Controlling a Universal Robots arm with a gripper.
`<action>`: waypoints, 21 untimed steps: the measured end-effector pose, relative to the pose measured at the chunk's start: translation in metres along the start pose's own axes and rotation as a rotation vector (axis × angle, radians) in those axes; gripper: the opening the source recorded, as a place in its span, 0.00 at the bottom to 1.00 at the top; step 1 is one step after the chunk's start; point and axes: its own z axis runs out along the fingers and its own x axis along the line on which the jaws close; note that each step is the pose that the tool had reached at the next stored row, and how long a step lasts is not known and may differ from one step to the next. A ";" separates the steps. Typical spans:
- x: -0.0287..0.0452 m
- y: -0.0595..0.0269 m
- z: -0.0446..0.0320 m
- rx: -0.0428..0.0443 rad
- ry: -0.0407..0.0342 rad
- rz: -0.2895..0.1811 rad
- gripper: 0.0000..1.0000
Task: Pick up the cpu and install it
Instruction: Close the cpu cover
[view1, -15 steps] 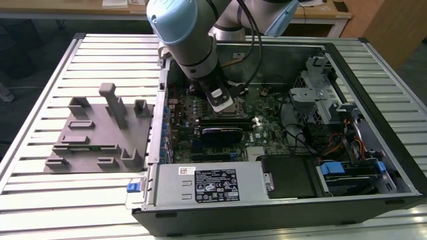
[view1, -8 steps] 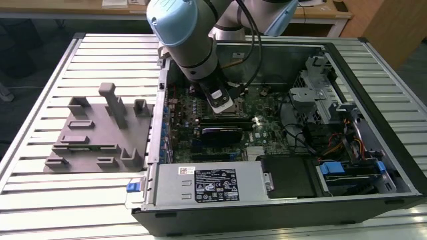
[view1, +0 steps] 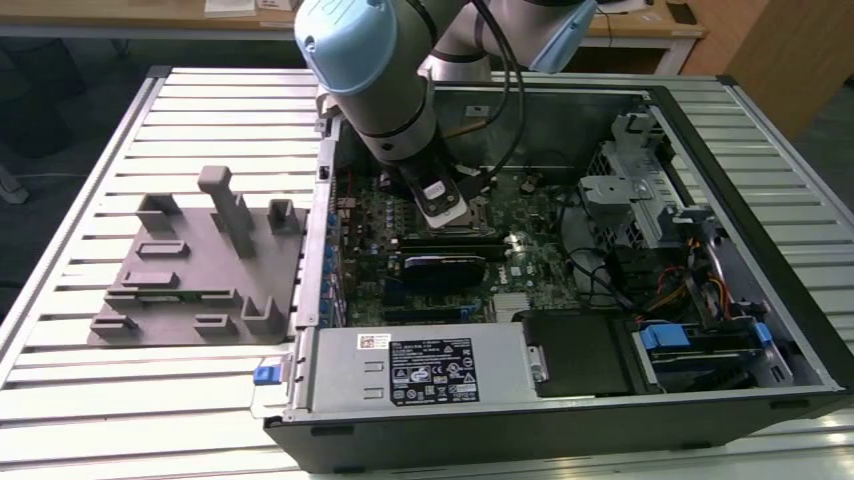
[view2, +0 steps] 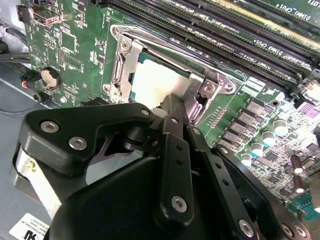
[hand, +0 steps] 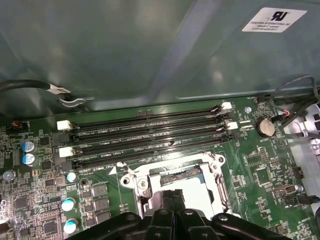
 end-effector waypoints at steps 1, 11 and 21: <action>-0.0006 0.0001 0.0002 0.0000 0.0000 0.000 0.11; -0.0053 0.0010 0.0017 -0.0003 -0.0003 0.000 0.11; -0.0062 0.0018 -0.0020 -0.0271 0.0040 0.010 0.11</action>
